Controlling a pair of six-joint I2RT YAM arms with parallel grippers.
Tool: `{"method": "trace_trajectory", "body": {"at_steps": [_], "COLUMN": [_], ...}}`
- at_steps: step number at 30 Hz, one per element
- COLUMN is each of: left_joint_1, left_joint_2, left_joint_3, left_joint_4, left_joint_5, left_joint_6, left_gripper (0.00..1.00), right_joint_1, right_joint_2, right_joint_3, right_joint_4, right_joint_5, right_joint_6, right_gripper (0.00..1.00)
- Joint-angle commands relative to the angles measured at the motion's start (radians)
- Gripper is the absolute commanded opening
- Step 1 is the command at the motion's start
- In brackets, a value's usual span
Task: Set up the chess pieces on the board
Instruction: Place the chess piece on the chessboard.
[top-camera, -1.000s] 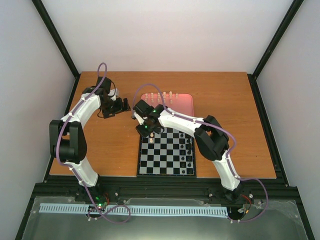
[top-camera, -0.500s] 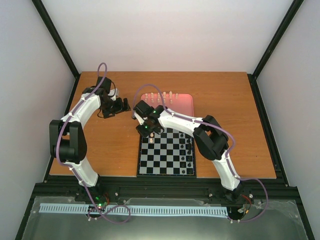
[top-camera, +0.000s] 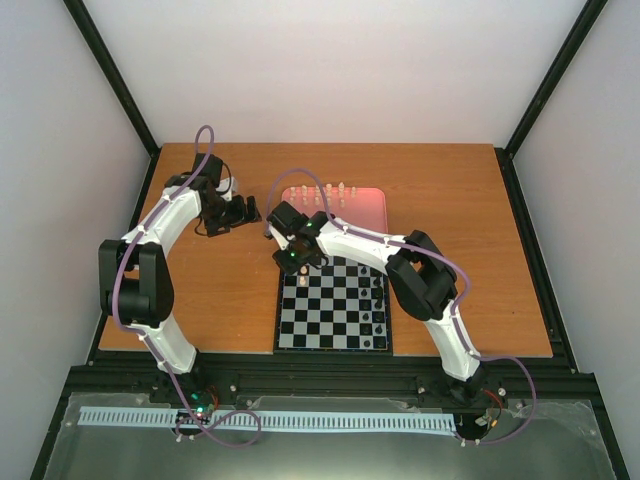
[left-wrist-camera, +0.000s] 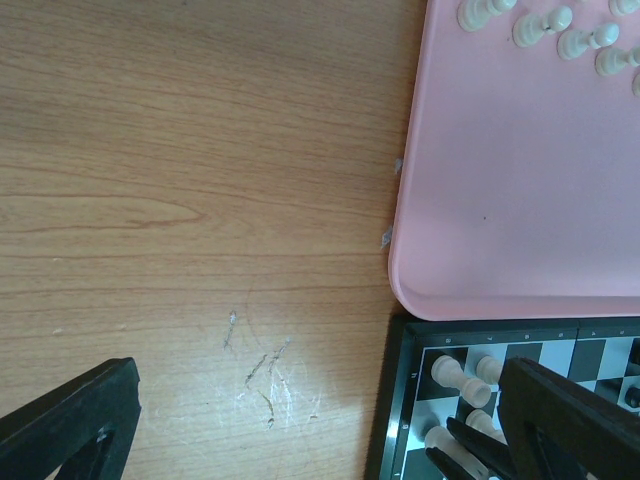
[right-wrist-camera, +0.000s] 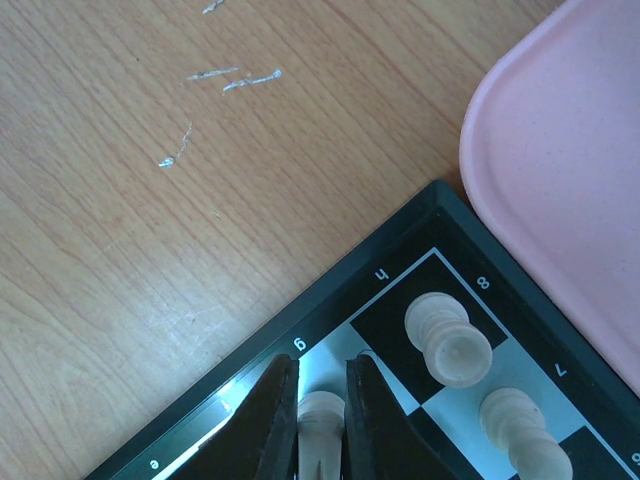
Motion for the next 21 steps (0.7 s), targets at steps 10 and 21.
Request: {"method": "trace_trajectory", "body": {"at_steps": [10, 21], "left_joint_1": [0.009, 0.008], "left_joint_2": [0.002, 0.009], "left_joint_3": [0.005, 0.007], "left_joint_4": [0.023, 0.024], "left_joint_5": [0.006, 0.008], "left_joint_6": [-0.009, -0.008], "left_gripper": [1.0, 1.0], "right_joint_1": [-0.003, -0.003], "right_joint_2": [0.032, 0.034], "right_joint_3": [0.001, 0.0], "right_joint_4": [0.023, 0.021], "right_joint_5": [0.02, 0.026], "right_joint_6": [-0.015, -0.018], "right_gripper": [0.03, 0.03]}}
